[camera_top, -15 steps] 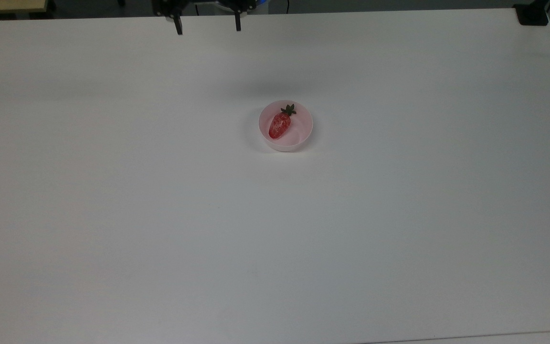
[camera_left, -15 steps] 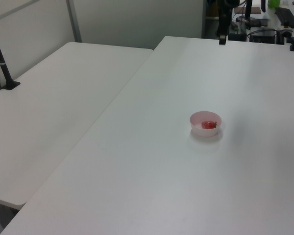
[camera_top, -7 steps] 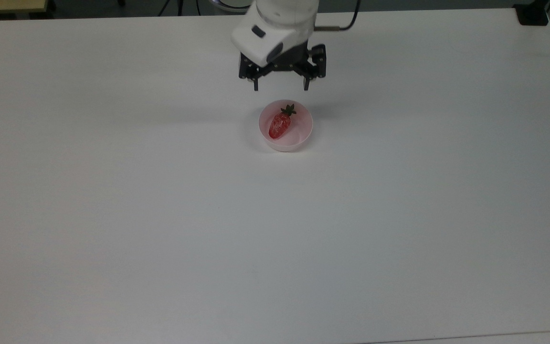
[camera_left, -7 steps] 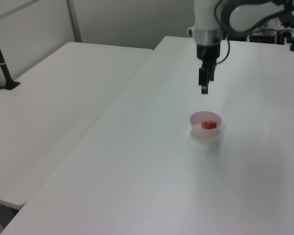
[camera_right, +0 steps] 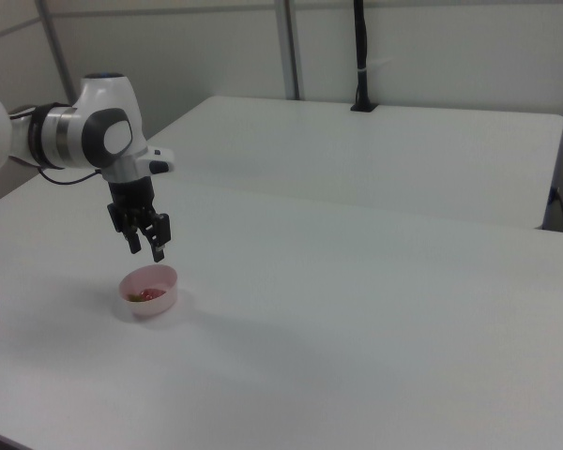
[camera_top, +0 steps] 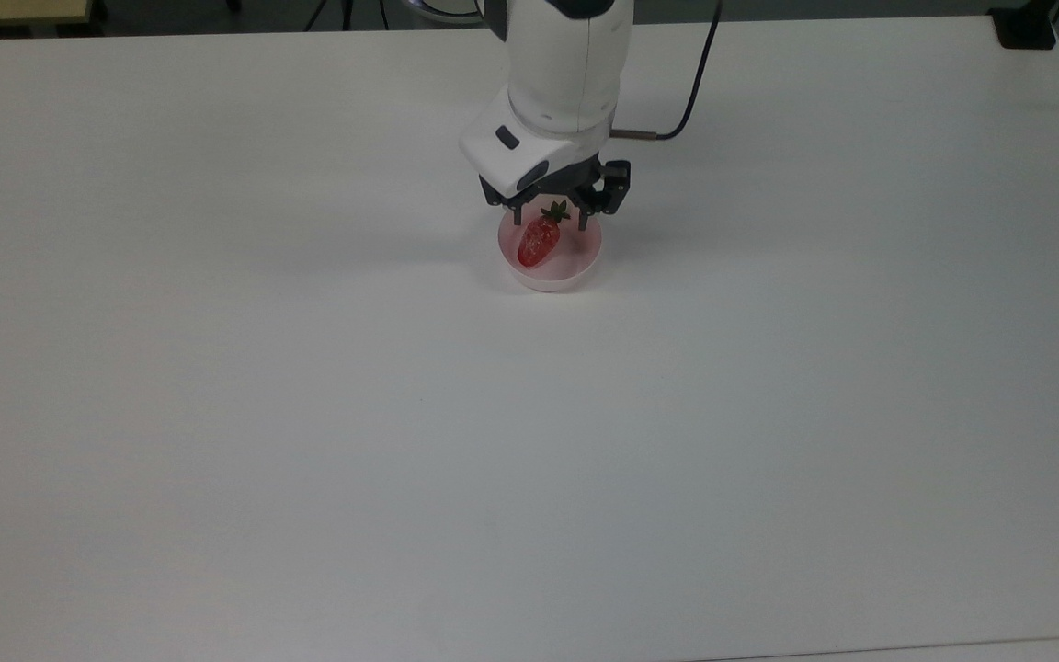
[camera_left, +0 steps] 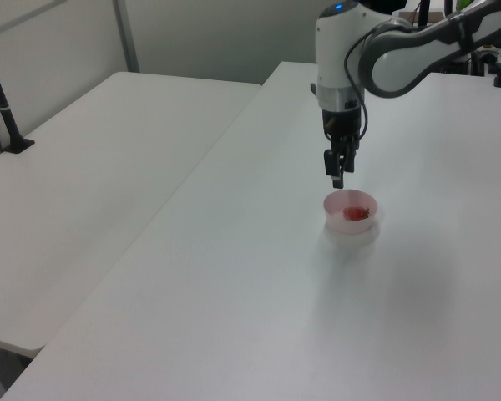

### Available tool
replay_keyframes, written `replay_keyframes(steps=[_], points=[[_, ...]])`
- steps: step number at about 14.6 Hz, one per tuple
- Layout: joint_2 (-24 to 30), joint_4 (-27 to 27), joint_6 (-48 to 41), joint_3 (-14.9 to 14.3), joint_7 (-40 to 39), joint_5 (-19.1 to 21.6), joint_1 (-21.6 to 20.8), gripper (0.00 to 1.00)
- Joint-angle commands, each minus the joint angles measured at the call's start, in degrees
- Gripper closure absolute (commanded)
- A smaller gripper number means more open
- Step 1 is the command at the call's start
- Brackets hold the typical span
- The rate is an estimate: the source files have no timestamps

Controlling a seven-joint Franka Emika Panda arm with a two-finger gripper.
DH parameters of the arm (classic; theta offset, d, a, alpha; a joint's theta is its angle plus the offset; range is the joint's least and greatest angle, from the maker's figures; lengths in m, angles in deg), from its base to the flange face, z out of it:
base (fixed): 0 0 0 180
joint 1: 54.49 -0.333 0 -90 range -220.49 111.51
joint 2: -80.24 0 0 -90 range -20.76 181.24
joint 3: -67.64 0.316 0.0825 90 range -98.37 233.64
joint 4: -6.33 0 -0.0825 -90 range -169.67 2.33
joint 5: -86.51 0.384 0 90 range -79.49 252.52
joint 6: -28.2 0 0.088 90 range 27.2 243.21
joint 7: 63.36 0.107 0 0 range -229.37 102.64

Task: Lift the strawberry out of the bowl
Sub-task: 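Lower the gripper into the bowl around the red strawberry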

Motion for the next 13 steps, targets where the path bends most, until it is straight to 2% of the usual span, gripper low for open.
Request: replay_keyframes(steps=[1,8,13], points=[[-1.9,-0.4,1.7,-0.3,2.7,-0.1,-0.8,0.32],[-5.9,-1.0,4.8,-0.3,5.8,0.0,-1.0,0.31],[-5.7,-3.5,4.6,-0.3,5.7,-0.6,-2.0,0.31]])
